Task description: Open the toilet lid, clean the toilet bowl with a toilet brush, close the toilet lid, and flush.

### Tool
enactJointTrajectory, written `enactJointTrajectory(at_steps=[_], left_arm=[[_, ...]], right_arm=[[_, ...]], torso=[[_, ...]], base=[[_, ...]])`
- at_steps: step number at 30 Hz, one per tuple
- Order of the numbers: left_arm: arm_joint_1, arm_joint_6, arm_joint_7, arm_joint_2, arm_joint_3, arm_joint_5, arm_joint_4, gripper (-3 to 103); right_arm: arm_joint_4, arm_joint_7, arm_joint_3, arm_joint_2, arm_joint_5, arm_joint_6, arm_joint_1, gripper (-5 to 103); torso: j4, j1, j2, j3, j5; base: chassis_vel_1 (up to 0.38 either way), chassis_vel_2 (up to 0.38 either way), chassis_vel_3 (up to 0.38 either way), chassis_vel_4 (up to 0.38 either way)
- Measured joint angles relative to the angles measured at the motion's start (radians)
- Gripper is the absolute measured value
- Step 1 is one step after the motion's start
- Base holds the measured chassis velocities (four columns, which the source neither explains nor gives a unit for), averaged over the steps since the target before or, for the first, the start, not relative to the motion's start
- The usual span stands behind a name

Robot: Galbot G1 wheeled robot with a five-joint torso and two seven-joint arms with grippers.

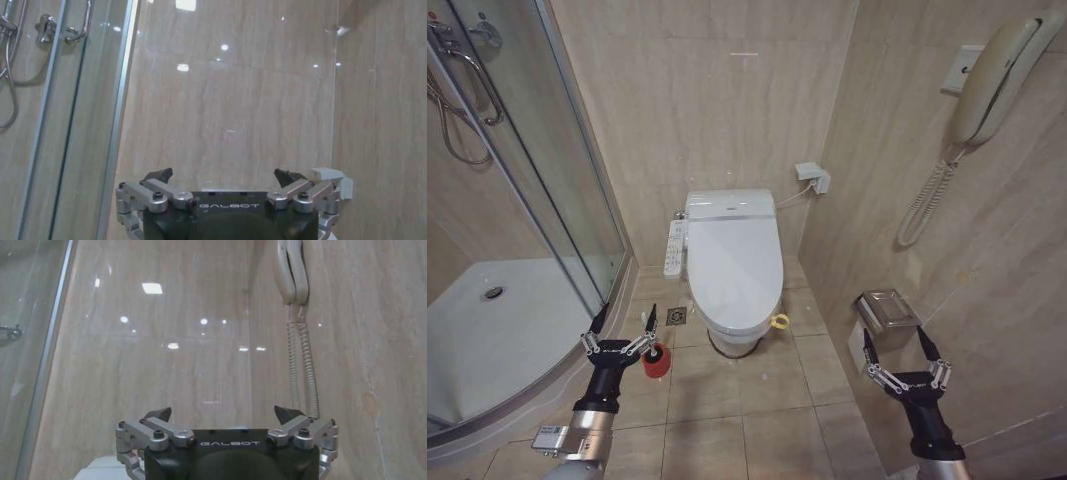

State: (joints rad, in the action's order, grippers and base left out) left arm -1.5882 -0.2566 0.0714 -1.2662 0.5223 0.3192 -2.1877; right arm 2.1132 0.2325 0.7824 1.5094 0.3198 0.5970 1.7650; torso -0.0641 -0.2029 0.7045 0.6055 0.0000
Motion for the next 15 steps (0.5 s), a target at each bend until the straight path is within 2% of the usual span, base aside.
enactJointTrajectory(at_steps=[15], left_arm=[[0.055, -0.03, -0.005, -0.011, -0.039, 0.002, 0.082, 100]], right_arm=[[0.019, 0.01, 0.01, 0.042, -0.003, 0.003, 0.012, 100]], torso=[[0.0, 0.0, 0.0, 0.0, 0.0001]], base=[[0.0, 0.0, 0.0, 0.0]])
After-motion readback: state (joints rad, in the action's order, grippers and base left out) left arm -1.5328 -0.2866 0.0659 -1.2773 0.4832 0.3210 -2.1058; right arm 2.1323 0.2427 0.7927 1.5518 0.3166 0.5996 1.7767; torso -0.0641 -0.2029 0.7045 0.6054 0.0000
